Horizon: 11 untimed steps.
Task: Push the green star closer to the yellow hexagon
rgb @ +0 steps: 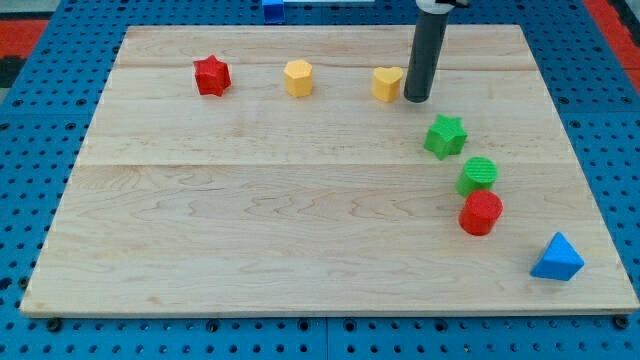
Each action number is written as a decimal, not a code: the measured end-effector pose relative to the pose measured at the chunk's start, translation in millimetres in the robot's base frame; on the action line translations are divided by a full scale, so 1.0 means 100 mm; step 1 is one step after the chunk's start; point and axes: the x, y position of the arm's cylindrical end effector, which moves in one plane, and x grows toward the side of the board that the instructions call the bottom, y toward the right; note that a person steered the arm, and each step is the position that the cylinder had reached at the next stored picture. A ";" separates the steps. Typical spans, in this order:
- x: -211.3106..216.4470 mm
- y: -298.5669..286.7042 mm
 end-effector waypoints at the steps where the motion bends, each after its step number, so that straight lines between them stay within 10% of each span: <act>1: -0.10 -0.10; 4: -0.29 -0.30; 6: 0.35 1.62; 7: 0.98 1.48; 10: 0.70 -0.47; 11: 0.80 -0.04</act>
